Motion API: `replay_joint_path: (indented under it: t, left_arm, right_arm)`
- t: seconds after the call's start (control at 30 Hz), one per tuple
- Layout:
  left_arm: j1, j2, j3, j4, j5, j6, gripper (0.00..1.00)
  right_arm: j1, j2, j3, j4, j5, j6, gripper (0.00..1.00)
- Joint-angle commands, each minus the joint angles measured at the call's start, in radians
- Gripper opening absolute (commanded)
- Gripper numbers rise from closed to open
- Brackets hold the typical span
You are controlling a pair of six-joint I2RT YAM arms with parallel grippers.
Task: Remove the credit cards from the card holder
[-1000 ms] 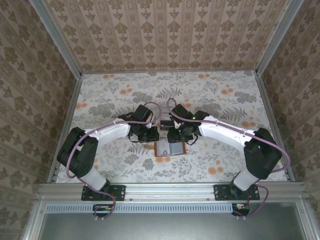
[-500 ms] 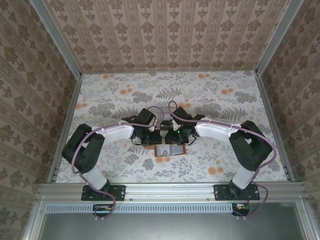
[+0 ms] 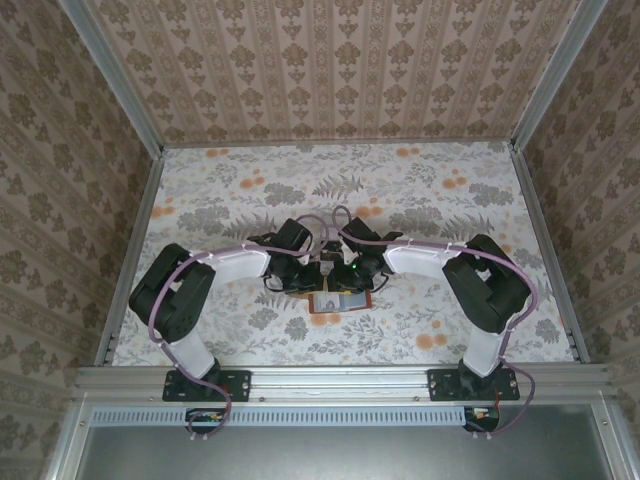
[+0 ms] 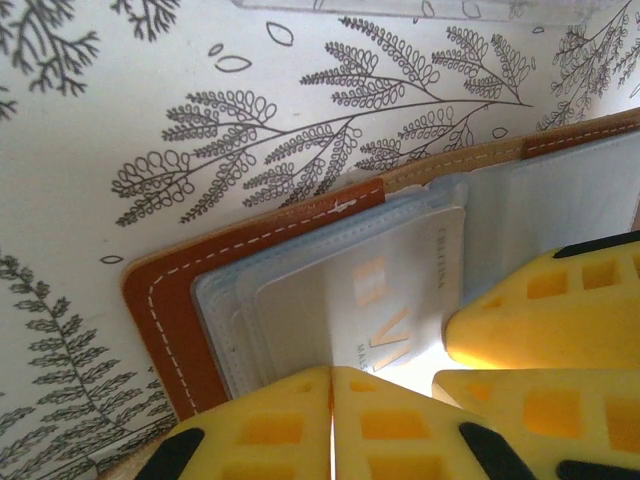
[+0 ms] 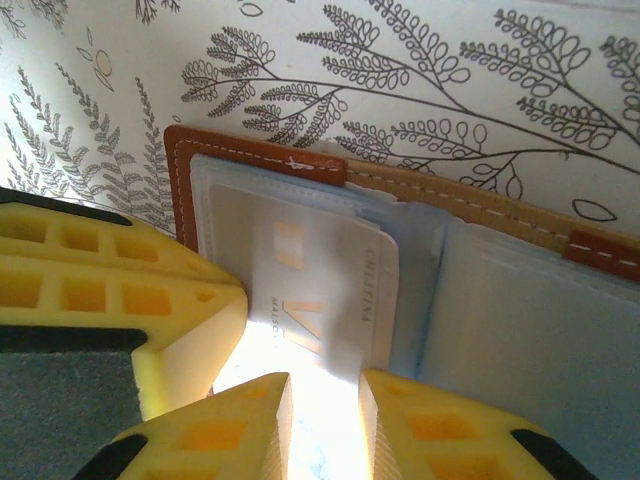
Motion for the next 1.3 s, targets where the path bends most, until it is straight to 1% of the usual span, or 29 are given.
replay_joint_path:
  t: [0.0, 0.17, 0.63, 0.77, 0.93, 1.0, 1.27]
  left_arm:
    - [-0.001, 0.025, -0.016, -0.025, -0.013, 0.012, 0.10]
    - [-0.001, 0.021, -0.006, -0.066, -0.047, 0.029, 0.10]
    - [0.000, -0.029, 0.034, -0.117, -0.051, 0.039, 0.13]
    - [-0.006, -0.031, 0.044, -0.110, -0.038, 0.032, 0.13]
    - [-0.011, -0.013, 0.035, -0.102, -0.036, 0.029, 0.12]
    - [-0.011, -0.007, 0.025, -0.093, -0.035, 0.029, 0.10]
    - [-0.011, 0.019, 0.030, -0.091, -0.027, 0.041, 0.09]
  right_arm:
    - [-0.006, 0.010, -0.017, -0.049, 0.060, -0.011, 0.27]
    - [-0.005, -0.013, -0.030, -0.080, 0.101, -0.021, 0.27]
    - [-0.005, -0.044, -0.002, -0.129, 0.105, -0.035, 0.27]
    - [-0.006, -0.075, -0.006, -0.104, 0.072, -0.022, 0.27]
    - [-0.005, -0.058, -0.013, -0.031, 0.001, 0.012, 0.27]
    - [-0.005, -0.045, -0.004, -0.030, -0.005, 0.014, 0.27]
    - [-0.006, 0.000, -0.006, -0.023, 0.001, 0.007, 0.27]
